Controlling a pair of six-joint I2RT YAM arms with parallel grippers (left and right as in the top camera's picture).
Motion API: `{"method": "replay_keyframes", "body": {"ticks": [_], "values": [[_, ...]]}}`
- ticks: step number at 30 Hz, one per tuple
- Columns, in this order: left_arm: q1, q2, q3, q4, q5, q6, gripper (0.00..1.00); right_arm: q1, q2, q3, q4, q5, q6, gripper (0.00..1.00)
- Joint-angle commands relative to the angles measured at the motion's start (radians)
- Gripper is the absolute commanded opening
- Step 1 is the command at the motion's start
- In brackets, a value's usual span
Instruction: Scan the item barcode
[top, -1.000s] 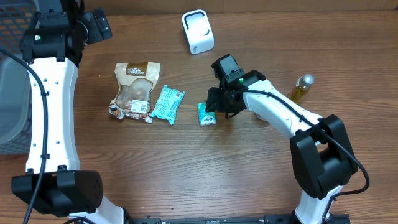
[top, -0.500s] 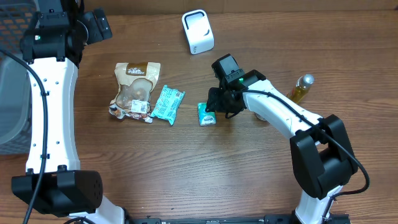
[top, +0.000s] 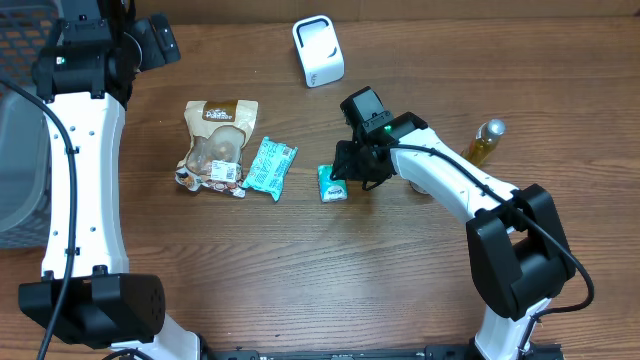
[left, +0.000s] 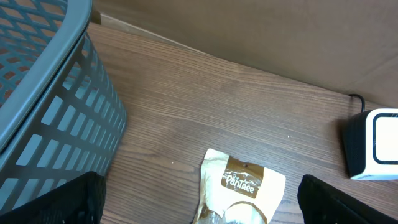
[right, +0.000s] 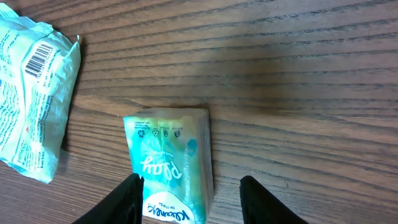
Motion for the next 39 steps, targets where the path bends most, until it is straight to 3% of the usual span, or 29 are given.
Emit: {"method": "replay_keyframes", "body": {"ticks": [1, 19, 25, 39], "values": [[0.005, 0.003, 0.008, 0.0, -0.013, -0.014, 1.0, -0.009, 0.004, 0.01, 0.006, 0.016, -0.003, 0.47], [0.005, 0.003, 0.008, 0.0, -0.013, -0.014, 1.0, -0.02, 0.014, 0.004, -0.019, 0.01, 0.052, 0.41], [0.005, 0.003, 0.008, 0.0, -0.013, -0.014, 1.0, -0.02, 0.037, 0.001, -0.016, -0.103, -0.057, 0.39], [0.004, 0.003, 0.008, 0.0, -0.013, -0.014, 1.0, -0.02, 0.066, 0.0, 0.002, -0.105, -0.058, 0.33]]}}
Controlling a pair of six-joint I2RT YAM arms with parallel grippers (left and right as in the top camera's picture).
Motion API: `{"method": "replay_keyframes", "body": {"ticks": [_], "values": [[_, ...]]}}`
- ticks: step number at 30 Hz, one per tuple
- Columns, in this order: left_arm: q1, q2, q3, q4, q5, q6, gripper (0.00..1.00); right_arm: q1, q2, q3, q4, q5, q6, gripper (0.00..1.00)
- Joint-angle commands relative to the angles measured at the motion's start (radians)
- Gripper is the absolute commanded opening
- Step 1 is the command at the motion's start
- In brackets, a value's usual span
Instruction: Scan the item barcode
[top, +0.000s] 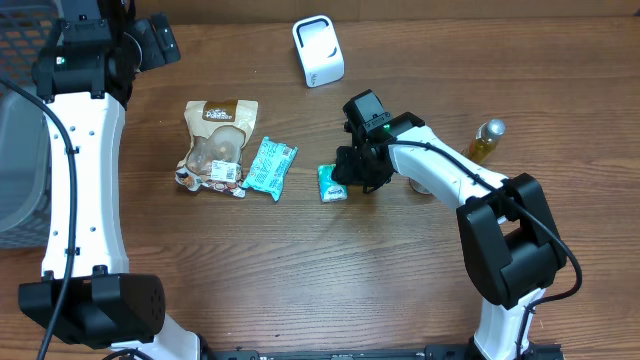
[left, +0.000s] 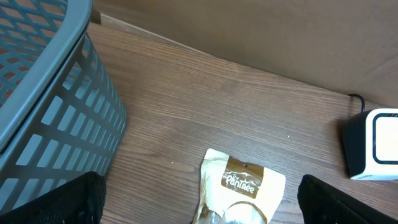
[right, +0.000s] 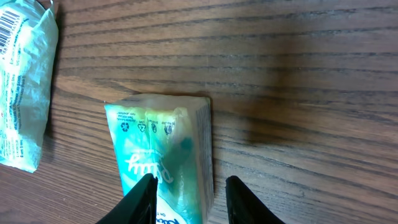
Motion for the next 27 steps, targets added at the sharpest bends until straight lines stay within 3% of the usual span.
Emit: {"method": "replay_keyframes", "body": {"ticks": [1, 27], "values": [[0.005, 0.003, 0.008, 0.0, -0.013, -0.014, 0.99, 0.0, 0.007, -0.001, 0.009, -0.01, -0.01, 0.33], [0.005, 0.003, 0.008, 0.0, -0.013, -0.014, 0.99, 0.0, 0.016, -0.074, 0.072, -0.014, -0.01, 0.24]]}}
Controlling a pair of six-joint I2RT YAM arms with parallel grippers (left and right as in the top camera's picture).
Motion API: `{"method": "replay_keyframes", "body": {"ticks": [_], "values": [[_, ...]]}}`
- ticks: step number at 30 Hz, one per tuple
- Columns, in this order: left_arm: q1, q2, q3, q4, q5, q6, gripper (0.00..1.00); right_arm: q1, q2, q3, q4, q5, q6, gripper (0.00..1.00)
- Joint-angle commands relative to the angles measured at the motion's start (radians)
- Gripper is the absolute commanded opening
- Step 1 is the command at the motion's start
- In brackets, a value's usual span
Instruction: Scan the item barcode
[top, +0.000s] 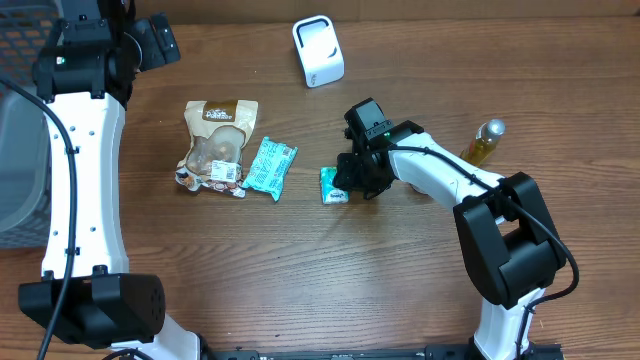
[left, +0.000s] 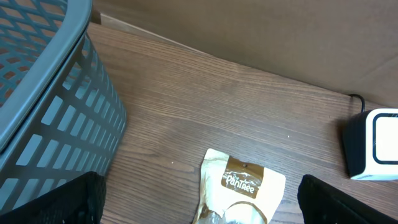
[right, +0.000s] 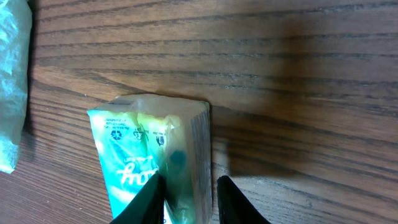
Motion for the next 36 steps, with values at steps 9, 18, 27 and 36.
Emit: {"method": "replay_keyframes", "body": {"ticks": [9, 18, 27, 36], "values": [[0.005, 0.003, 0.008, 0.0, -0.013, -0.013, 0.99, 0.0, 0.014, -0.007, 0.003, -0.069, -0.007, 0.25], [0.005, 0.003, 0.008, 0.0, -0.013, -0.014, 1.0, 0.0, 0.014, -0.007, 0.004, -0.18, 0.004, 0.33], [0.005, 0.003, 0.008, 0.0, -0.013, -0.013, 1.0, -0.003, 0.014, -0.007, 0.012, -0.243, 0.011, 0.36], [0.005, 0.003, 0.008, 0.0, -0.013, -0.014, 0.99, 0.003, 0.014, -0.007, 0.017, -0.077, 0.096, 0.3]]}}
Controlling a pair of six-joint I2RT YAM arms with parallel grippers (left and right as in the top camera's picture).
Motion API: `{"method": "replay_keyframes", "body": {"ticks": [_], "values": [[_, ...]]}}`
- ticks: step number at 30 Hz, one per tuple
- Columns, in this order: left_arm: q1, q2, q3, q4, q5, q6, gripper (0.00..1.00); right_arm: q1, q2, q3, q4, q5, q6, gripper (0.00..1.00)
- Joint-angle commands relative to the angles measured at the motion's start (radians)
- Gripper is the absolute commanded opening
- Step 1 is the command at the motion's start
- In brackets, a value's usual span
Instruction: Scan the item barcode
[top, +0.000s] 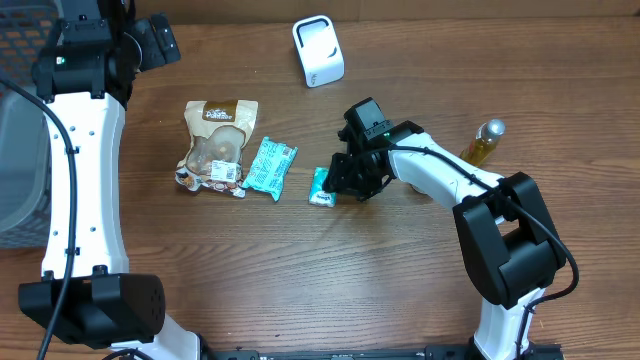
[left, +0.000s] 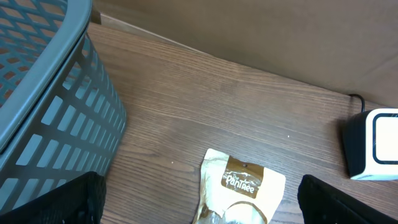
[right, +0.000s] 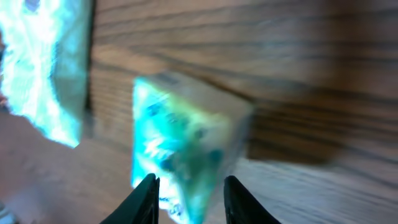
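A small teal tissue pack (top: 322, 187) lies mid-table and shows blurred and tilted in the right wrist view (right: 186, 140). My right gripper (top: 340, 181) is low over it, open, and the pack fills the gap between its fingers (right: 147, 200); the blur hides whether they touch it. The white barcode scanner (top: 318, 50) stands at the back of the table and shows at the right edge of the left wrist view (left: 373, 143). My left gripper (left: 199, 196) hangs open and empty high at the back left, above the brown snack bag (left: 242, 186).
A brown snack bag (top: 218, 145) and a teal wrapper (top: 270, 165) lie left of the pack. A small yellow bottle (top: 485, 140) stands to the right. A grey mesh basket (left: 43, 106) sits at the far left edge.
The tissue pack sits slightly further left and now looks tilted. My right gripper has shifted left with it, and its fingers stand a little wider apart. The left arm has not moved.
My right gripper hovered open just right of the flat tissue pack. It then sat lower with its fingers narrower, over the pack's right side. Now the pack is shifted left and tilted between the fingers. The left arm stayed still throughout.
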Motion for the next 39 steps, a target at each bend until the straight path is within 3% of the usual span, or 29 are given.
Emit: {"method": "replay_keyframes", "body": {"ticks": [1, 16, 23, 28, 30, 31, 39], "values": [[0.005, 0.003, 0.008, 0.0, -0.013, -0.013, 1.0, 0.004, 0.014, -0.007, 0.003, 0.083, 0.034, 0.3], [0.005, 0.003, 0.008, 0.0, -0.013, -0.014, 1.0, 0.038, 0.014, -0.039, 0.054, 0.087, 0.04, 0.28], [0.005, 0.003, 0.008, 0.0, -0.013, -0.013, 1.0, 0.038, 0.014, -0.108, 0.118, 0.169, 0.108, 0.13], [0.005, 0.003, 0.008, 0.0, -0.013, -0.014, 1.0, 0.037, 0.014, -0.114, 0.113, 0.159, 0.126, 0.15], [0.005, 0.003, 0.008, 0.0, -0.013, -0.013, 0.99, 0.037, 0.014, -0.113, 0.106, 0.149, 0.126, 0.04], [0.005, 0.003, 0.008, 0.0, -0.013, -0.014, 1.0, 0.036, 0.012, -0.112, 0.103, 0.142, 0.126, 0.04], [0.005, 0.003, 0.008, 0.0, -0.013, -0.014, 1.0, -0.07, -0.106, -0.088, 0.093, -0.225, -0.059, 0.04]]}}
